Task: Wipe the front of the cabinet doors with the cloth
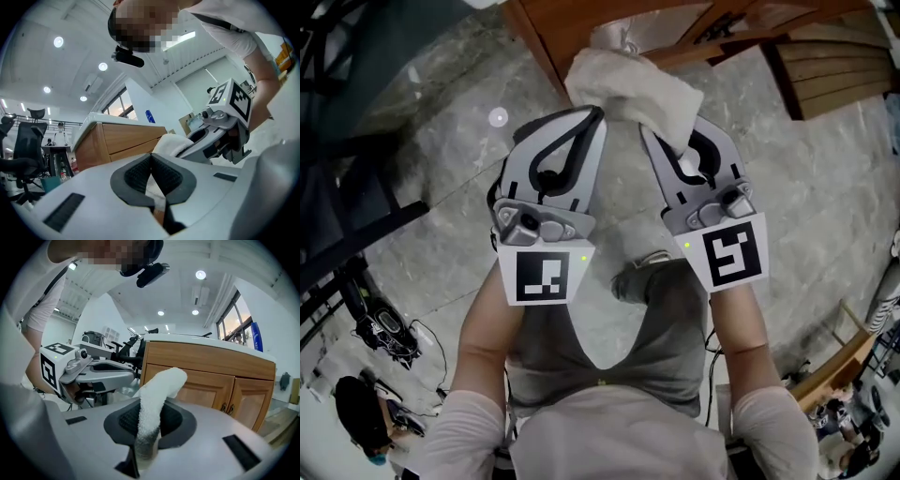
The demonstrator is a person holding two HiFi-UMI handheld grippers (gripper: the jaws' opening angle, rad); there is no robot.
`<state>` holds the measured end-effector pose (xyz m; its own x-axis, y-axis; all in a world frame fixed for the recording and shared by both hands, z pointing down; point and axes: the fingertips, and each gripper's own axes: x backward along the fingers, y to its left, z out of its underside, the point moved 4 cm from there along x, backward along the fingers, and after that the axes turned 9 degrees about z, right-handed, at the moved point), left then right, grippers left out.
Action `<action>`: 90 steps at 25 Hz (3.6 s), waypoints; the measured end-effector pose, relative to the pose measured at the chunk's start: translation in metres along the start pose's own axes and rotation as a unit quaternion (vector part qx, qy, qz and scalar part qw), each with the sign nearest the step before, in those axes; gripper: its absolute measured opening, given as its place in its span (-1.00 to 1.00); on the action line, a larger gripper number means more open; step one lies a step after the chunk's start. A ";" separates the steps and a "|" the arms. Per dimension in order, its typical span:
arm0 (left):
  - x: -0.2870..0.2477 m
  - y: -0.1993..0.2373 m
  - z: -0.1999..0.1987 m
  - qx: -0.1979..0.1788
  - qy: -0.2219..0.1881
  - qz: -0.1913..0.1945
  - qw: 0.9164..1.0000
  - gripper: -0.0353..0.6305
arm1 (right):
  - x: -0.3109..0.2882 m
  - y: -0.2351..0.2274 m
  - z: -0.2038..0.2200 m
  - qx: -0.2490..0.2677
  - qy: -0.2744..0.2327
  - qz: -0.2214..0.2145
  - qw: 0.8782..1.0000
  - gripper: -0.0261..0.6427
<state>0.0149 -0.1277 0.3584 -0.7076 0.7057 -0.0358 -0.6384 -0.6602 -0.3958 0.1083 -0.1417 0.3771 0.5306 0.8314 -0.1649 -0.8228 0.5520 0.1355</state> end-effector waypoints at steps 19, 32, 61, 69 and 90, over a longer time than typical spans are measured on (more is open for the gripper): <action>-0.002 0.012 0.092 0.312 -0.180 -0.005 0.933 -0.84 | -0.034 0.004 0.039 0.054 -0.113 0.009 0.992 -0.71; -0.007 0.012 0.109 0.407 -0.218 0.019 0.887 -0.84 | -0.039 0.001 0.045 0.057 -0.129 0.012 0.990 -0.71; 0.014 0.017 0.093 0.386 -0.236 -0.027 0.892 -0.84 | -0.073 0.006 -0.015 0.098 -0.188 -0.036 0.977 -0.71; 0.011 0.015 0.092 0.394 -0.240 -0.023 0.887 -0.84 | -0.072 -0.016 -0.011 0.100 -0.185 -0.008 0.978 -0.71; -0.002 -0.006 0.088 0.388 -0.227 -0.022 0.893 -0.84 | -0.063 -0.098 0.024 0.108 -0.163 0.063 0.979 -0.71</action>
<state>-0.0066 -0.1483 0.4413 -0.6145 0.6742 0.4097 -0.5608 -0.7385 0.3742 0.1601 -0.2463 0.3977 0.4931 0.8507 0.1821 -0.8425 0.4146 0.3440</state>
